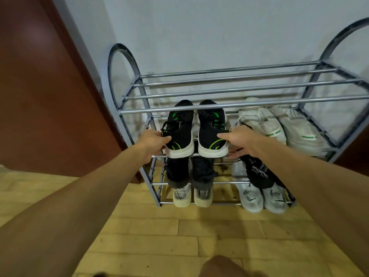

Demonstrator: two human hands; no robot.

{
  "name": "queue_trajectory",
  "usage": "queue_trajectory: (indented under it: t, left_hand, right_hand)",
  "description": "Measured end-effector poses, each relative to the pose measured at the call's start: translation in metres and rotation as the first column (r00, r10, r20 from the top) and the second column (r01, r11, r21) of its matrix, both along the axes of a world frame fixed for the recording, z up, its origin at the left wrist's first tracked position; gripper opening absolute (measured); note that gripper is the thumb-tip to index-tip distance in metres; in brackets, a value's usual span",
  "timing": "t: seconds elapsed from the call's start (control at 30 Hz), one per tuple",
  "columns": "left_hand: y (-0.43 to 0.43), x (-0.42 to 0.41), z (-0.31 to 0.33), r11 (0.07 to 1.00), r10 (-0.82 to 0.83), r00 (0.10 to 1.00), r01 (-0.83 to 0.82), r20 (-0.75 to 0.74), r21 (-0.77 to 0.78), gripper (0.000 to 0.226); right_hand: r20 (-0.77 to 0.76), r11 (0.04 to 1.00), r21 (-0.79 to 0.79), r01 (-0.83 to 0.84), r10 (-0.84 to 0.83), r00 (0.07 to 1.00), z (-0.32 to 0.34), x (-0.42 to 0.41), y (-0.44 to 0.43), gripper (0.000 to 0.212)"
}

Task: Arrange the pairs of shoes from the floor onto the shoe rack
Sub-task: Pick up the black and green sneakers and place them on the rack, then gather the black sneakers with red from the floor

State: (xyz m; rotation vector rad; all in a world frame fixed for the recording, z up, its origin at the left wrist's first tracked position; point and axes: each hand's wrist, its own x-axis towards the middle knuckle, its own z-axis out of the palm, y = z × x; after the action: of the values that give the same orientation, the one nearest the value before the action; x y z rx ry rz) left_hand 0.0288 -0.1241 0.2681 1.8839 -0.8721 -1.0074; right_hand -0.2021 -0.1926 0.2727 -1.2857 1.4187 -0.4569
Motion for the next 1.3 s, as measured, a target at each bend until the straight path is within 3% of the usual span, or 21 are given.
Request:
queue_trajectory:
  t: [0.17, 0.23, 0.43, 0.57, 0.73, 0.9, 1.0, 1.07, 1.17, 1.23, 1.3]
  left_hand:
    - [0.03, -0.008, 0.015, 0.999, -0.033, 0.996, 0.034, 0.085, -0.01, 0.046]
    - [0.052, -0.009, 0.023, 0.998, -0.059, 0.995, 0.06, 0.075, -0.015, 0.048]
    - [0.138, -0.003, 0.025, 0.995, -0.102, 0.994, 0.102, 0.035, 0.002, 0.027]
    - [0.205, 0.011, 0.008, 0.99, -0.129, 0.991, 0.127, 0.025, 0.057, 0.031]
    - [0.29, 0.035, -0.03, 0.985, -0.09, 0.996, 0.092, -0.019, 0.143, 0.04]
    - [0.362, 0.065, -0.09, 0.974, 0.039, 0.999, -0.035, -0.014, 0.223, 0.036]
    - [0.395, 0.082, -0.144, 0.953, 0.083, 0.997, -0.078, -0.005, 0.292, 0.04]
    - [0.414, 0.093, -0.18, 0.923, 0.026, 0.992, -0.07, 0.122, 0.379, 0.043]
    - [0.442, 0.107, -0.219, 0.825, -0.237, 0.933, 0.046, 0.271, 0.563, 0.046]
    - [0.459, 0.118, -0.237, 0.754, -0.375, 0.883, 0.112, 0.283, 0.647, 0.05]
    - [0.472, 0.129, -0.252, 0.734, -0.398, 0.878, 0.13, 0.267, 0.666, 0.051]
  right_hand:
    - [-0.079, 0.994, -0.104, -0.025, 0.017, 0.997, 0.007, 0.008, 0.03, 0.045]
    - [-0.222, 0.978, -0.206, -0.041, -0.006, 0.975, 0.008, 0.01, 0.046, 0.056]
    - [-0.415, 0.92, -0.358, -0.16, -0.003, 0.91, 0.006, 0.027, 0.112, 0.054]
    - [-0.446, 0.908, -0.27, -0.321, 0.178, 0.877, -0.004, 0.059, 0.17, 0.065]
    - [-0.436, 0.853, -0.124, -0.508, 0.413, 0.8, -0.033, 0.107, 0.247, 0.037]
    - [-0.415, 0.797, 0.007, -0.604, 0.552, 0.723, -0.083, 0.149, 0.321, 0.053]
    - [-0.453, 0.722, 0.077, -0.688, 0.64, 0.62, -0.122, 0.162, 0.357, 0.055]
    - [-0.463, 0.675, 0.116, -0.729, 0.686, 0.561, -0.147, 0.164, 0.372, 0.055]
    - [-0.463, 0.619, 0.174, -0.765, 0.738, 0.491, -0.181, 0.165, 0.381, 0.054]
    - [-0.467, 0.579, 0.208, -0.788, 0.767, 0.44, -0.197, 0.164, 0.38, 0.059]
    - [-0.465, 0.549, 0.233, -0.802, 0.788, 0.404, -0.207, 0.162, 0.376, 0.061]
